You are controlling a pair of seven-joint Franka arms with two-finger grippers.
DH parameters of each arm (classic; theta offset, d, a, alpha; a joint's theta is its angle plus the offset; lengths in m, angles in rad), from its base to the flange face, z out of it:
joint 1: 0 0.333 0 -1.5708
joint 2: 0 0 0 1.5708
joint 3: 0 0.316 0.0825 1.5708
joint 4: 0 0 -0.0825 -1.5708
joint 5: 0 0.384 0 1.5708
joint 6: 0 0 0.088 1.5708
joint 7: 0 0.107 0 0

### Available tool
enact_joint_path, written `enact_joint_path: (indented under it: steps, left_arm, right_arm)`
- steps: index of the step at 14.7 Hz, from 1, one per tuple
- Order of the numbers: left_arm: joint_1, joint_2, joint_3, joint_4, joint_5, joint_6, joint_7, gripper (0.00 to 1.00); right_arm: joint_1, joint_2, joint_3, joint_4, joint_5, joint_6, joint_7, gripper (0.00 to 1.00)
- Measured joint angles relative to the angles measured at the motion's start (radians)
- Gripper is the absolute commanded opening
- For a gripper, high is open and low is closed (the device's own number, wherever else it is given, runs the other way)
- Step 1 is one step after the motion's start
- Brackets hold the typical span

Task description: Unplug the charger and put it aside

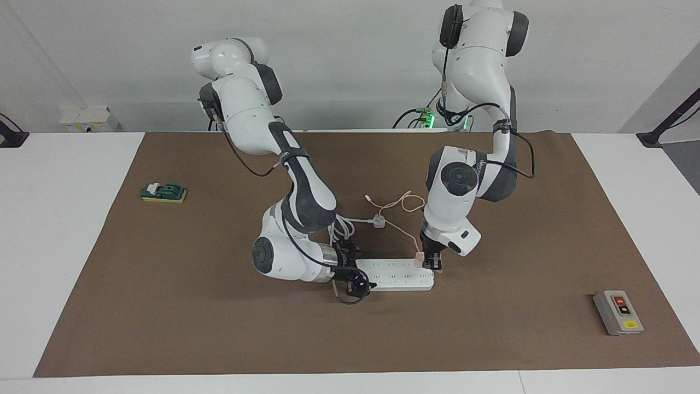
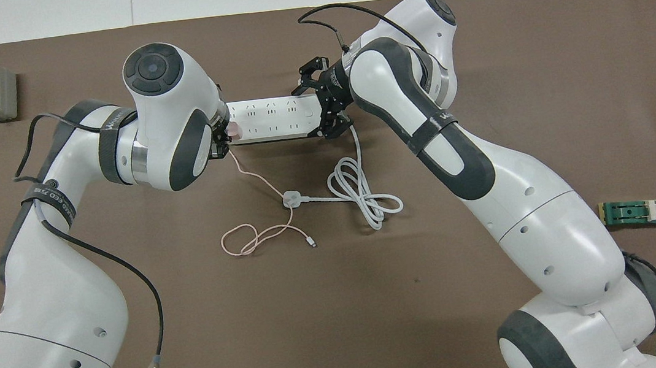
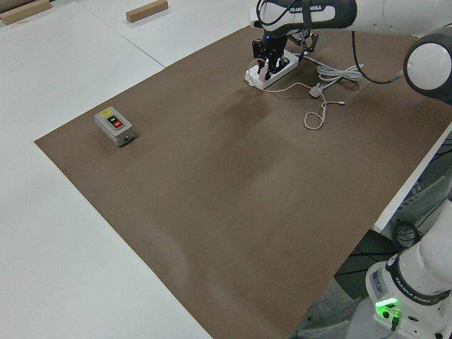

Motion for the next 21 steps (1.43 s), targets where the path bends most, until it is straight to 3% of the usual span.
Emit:
enact_joint_path:
  steps: [21]
  left_arm:
    - [0.000, -0.001, 0.000, 0.000, -0.001, 0.003, -0.005, 0.00]
  right_arm:
    - [0.012, 0.005, -0.012, -0.005, -0.003, 0.038, -0.029, 1.00]
